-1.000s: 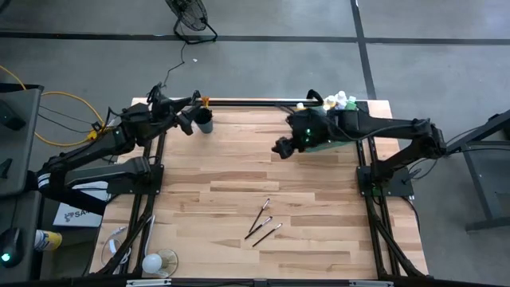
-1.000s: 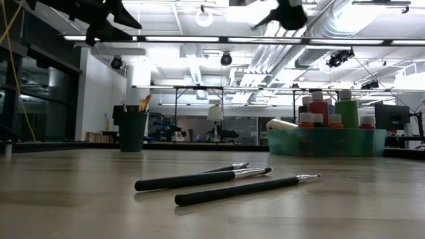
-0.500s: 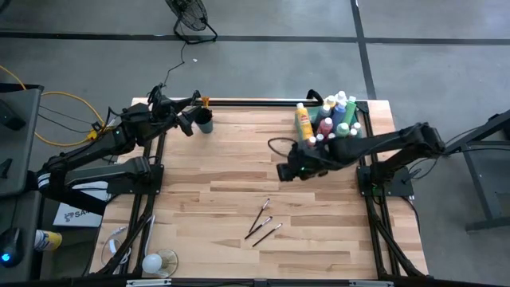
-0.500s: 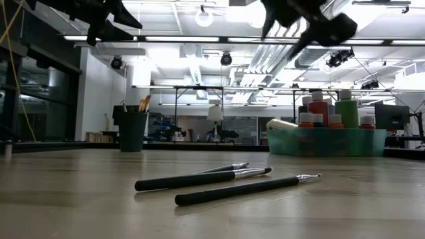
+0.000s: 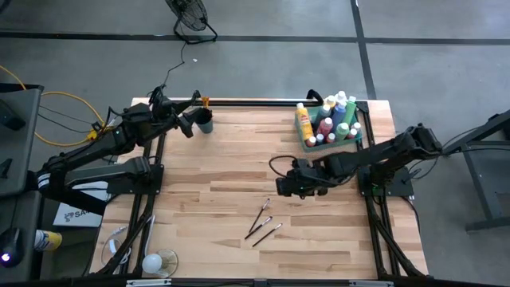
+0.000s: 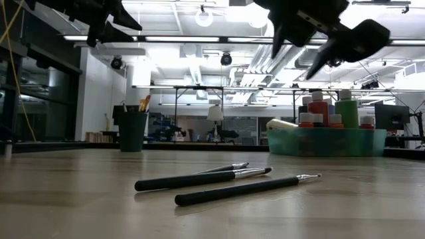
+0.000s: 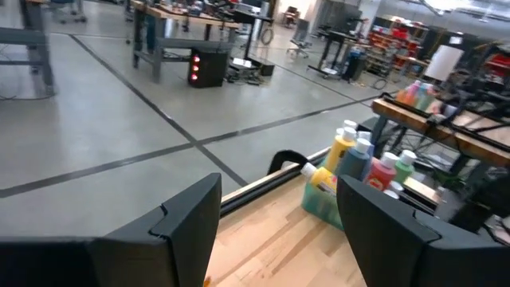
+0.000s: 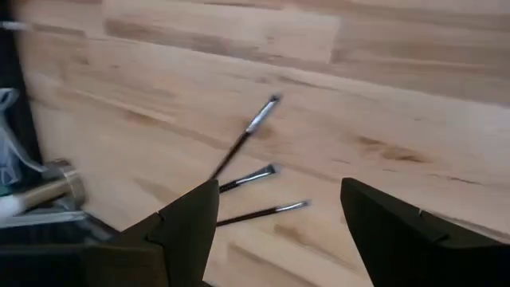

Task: Pick & Place Paint Supplies
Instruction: Put the silver paintbrush into the blue cup

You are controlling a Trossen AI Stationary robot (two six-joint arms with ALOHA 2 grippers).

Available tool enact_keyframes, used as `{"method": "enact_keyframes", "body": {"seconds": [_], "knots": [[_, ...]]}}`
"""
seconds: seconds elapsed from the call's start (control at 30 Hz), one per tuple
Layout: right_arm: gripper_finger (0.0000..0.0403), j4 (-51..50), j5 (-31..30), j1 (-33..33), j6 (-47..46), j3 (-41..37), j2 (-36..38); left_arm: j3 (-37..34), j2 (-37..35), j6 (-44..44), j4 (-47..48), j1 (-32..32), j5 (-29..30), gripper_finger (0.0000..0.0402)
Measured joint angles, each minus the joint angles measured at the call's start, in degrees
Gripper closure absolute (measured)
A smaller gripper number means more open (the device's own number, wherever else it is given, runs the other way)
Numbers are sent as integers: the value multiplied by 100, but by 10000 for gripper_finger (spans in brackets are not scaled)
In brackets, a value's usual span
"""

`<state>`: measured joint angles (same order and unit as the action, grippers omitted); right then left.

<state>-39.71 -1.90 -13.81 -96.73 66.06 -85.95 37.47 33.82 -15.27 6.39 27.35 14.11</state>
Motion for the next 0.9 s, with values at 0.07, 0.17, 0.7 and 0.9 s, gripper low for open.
{"method": "enact_keyframes", "body": {"seconds": [0.07, 0.17, 0.7, 0.9], "knots": [[145, 328, 2, -67, -72, -118, 7, 0, 0, 0, 0, 0, -179, 158], [145, 768, -99, -141, -191, -297, 9, 0, 0, 19, 4, 0, -516, 158], [145, 1451, -1020, -1296, -3442, -485, -456, -4, 2, 259, 363, 0, -1377, 158], [145, 1469, -1459, -1482, -4354, -240, -820, -4, 4, 465, 503, 2, -1809, 158]]}}
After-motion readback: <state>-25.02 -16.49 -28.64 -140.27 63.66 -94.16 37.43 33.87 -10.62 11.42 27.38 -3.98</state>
